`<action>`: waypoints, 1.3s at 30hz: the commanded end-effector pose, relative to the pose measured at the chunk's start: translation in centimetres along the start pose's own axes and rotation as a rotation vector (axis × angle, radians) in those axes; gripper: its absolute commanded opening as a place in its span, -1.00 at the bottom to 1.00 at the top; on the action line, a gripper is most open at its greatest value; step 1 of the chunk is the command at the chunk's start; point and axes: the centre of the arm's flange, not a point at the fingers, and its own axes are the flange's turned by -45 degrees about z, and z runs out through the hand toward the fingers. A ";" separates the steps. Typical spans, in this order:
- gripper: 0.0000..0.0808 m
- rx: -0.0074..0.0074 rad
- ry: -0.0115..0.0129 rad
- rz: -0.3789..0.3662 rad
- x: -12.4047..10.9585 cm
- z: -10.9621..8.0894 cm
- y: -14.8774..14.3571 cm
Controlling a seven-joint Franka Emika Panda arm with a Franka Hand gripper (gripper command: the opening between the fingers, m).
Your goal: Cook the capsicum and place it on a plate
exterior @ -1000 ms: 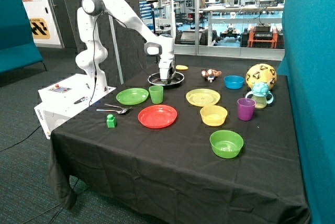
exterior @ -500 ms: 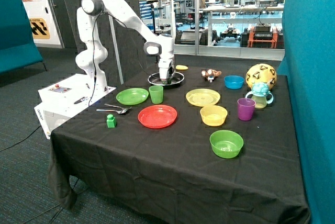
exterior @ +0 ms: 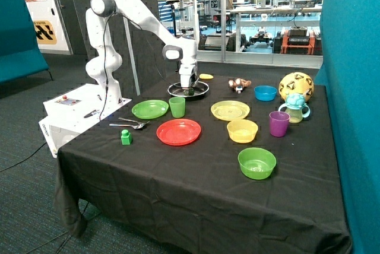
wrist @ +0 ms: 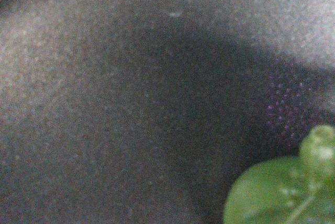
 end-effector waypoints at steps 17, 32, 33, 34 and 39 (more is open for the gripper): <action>1.00 0.0040 -0.0025 -0.071 0.4 -6.8 1.1; 0.98 0.0039 -0.0026 -0.017 0.3 -11.1 5.4; 0.98 0.0039 -0.0026 -0.015 0.2 -11.4 5.7; 0.97 0.0039 -0.0026 -0.010 0.2 -11.6 6.0; 0.99 0.0038 -0.0027 0.015 -0.1 -12.7 7.7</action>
